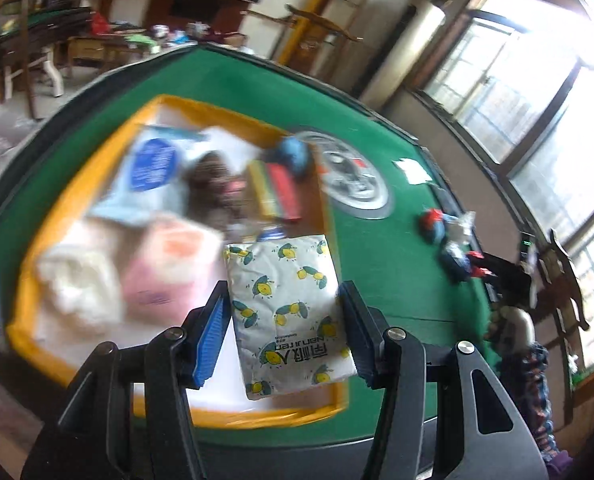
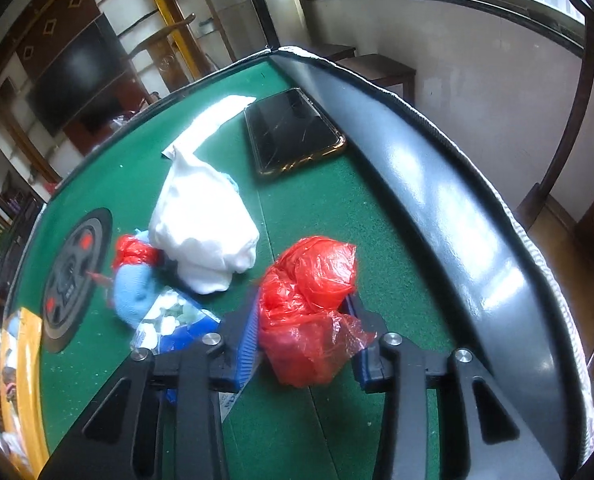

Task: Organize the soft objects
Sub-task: 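Lower the lemon-print pack into the box with the left tool while the right tool grasps the red bag, then carry the red plastic bag over the box and open the right tool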

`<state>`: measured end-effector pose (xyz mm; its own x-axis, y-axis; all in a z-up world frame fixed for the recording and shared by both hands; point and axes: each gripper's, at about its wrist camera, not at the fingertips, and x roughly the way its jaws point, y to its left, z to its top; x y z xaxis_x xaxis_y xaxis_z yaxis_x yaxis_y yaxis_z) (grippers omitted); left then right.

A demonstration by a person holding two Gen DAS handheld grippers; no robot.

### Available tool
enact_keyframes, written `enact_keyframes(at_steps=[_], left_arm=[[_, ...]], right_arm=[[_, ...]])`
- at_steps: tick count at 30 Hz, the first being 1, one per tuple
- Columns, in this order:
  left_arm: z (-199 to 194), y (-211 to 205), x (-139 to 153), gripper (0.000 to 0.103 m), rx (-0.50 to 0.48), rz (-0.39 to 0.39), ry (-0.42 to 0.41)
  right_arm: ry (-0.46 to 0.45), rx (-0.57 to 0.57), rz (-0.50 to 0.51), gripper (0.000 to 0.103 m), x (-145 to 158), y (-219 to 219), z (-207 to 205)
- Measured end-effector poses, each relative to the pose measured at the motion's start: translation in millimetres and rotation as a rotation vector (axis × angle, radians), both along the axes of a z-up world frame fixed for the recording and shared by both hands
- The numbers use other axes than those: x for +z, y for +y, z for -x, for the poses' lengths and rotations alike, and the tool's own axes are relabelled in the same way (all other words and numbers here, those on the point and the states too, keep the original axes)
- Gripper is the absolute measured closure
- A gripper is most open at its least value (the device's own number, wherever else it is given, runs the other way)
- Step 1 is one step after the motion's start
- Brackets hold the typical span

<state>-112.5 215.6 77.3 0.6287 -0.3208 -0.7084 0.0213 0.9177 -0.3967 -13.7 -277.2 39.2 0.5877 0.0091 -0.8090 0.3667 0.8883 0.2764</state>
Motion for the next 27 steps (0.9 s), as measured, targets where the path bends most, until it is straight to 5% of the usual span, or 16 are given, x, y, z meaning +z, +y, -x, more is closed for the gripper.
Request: enact_keyframes(at_steps=[7, 13, 21, 27], left_arm=[[-3.9, 1.0, -28.4, 0.050, -0.004, -0.045, 0.094], [-33.9, -21.1, -58.2, 0.050, -0.028, -0.122, 0.221], [-73.0, -36.7, -60.0, 0.045, 0.032, -0.221, 0.182], [-70.6, -31.2, -55.3, 0.043, 0.018, -0.137, 0.162]], right_arm=[[-0.104, -0.016, -0.031, 0.068, 35.7, 0.9, 21.1], [-0.191, 0.118, -0.046, 0.068, 74.7, 44.1, 33.1], [-0.229, 0.404, -0.040, 0.068, 92.1, 154.6, 30.7], [-0.211, 0.617, -0.044, 0.068, 86.2, 242.3, 31.8]])
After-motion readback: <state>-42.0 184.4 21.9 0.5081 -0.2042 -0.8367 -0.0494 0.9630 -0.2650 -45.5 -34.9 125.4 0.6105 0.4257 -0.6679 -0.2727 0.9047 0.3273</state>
